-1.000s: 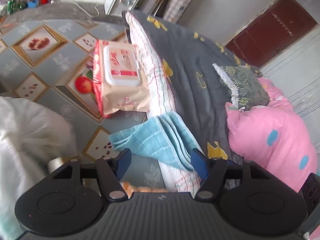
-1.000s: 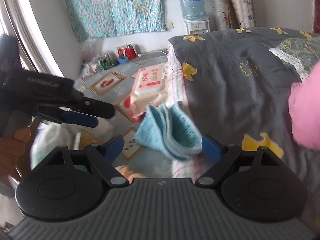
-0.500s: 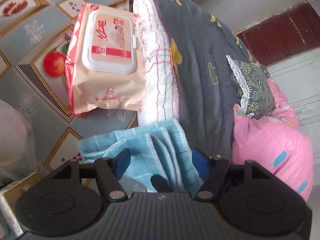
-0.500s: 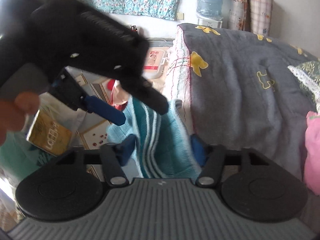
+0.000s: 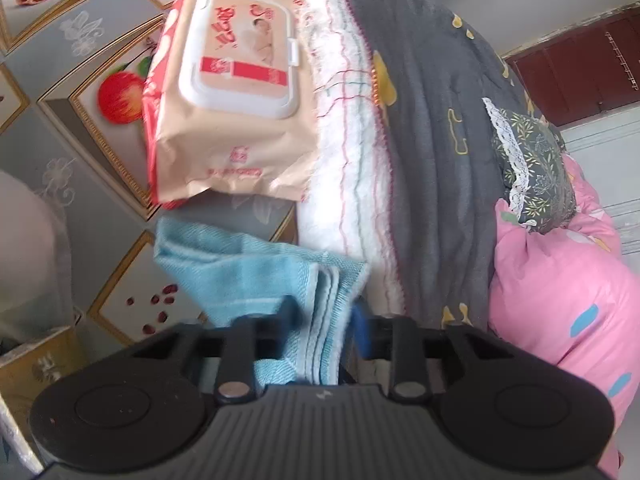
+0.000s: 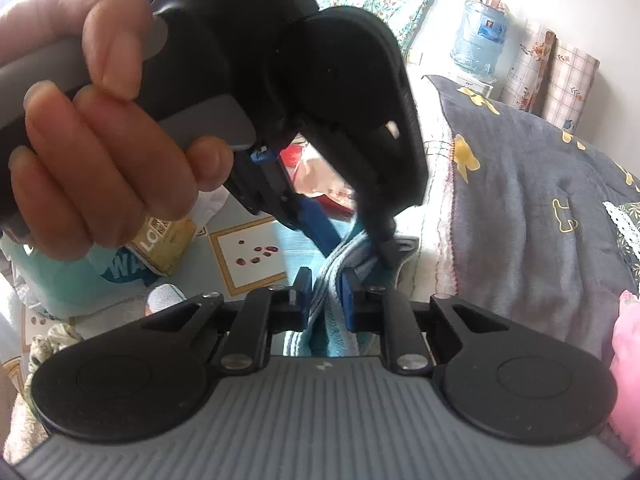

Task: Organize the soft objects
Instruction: 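Move both grippers to the light-blue towel and close the right gripper on it, then pinch the light-blue towel with the left gripper while the right gripper holds it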

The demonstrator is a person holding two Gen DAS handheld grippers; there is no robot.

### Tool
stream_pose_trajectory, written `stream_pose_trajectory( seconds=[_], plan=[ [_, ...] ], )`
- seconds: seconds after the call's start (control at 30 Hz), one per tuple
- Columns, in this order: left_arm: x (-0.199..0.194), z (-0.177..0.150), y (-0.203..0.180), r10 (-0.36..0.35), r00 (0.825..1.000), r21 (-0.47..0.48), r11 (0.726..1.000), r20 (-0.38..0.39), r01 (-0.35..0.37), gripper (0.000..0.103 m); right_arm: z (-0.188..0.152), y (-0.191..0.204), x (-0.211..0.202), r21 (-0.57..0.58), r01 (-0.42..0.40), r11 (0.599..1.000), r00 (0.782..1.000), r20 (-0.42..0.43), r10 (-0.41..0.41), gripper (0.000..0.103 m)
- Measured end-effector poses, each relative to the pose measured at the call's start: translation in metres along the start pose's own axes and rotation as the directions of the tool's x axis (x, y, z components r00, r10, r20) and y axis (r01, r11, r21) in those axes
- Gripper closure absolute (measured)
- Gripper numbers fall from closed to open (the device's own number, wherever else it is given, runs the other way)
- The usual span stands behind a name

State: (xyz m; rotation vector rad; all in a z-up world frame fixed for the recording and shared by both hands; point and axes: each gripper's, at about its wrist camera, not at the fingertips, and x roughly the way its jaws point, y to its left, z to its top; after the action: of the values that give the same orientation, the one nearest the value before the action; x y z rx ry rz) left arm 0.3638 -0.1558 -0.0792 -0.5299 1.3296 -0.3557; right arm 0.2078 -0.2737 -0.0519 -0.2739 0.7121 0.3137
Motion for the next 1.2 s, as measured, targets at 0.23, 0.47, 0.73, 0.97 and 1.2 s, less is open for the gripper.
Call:
stream_pose_trajectory(
  seconds=[0.23, 0.47, 0.73, 0.97, 1.2],
  plan=[
    [-0.031, -0.013, 0.004, -0.022, 0.998, 0.01, 1.0, 0.056, 0.022, 0.089, 0.006, 0.015, -0.033, 0.01, 0.02, 1.0, 0.999, 0.035, -0.02, 0.093],
    [-0.103, -0.036, -0.003, -0.082, 0.983, 0.063, 0.995, 0.166, 0.073, 0.089, 0.032, 0.047, -0.086, -0.04, 0.067, 0.997, 0.989, 0.138, -0.061, 0.093],
    [-0.229, -0.074, 0.012, -0.078, 0.916, 0.133, 0.991, 0.393, 0.027, 0.089, 0.078, 0.124, -0.136, -0.105, 0.038, 0.994, 0.937, 0.35, 0.001, 0.093],
    [-0.317, -0.093, 0.076, 0.045, 0.863, 0.125, 0.984, 0.502, -0.124, 0.089, 0.125, 0.216, -0.123, -0.154, -0.109, 0.982, 0.901, 0.403, 0.163, 0.091],
    [-0.343, -0.085, 0.163, 0.207, 0.855, 0.042, 0.965, 0.476, -0.258, 0.089, 0.163, 0.289, -0.067, -0.116, -0.301, 0.946, 0.904, 0.28, 0.322, 0.089]
  ],
)
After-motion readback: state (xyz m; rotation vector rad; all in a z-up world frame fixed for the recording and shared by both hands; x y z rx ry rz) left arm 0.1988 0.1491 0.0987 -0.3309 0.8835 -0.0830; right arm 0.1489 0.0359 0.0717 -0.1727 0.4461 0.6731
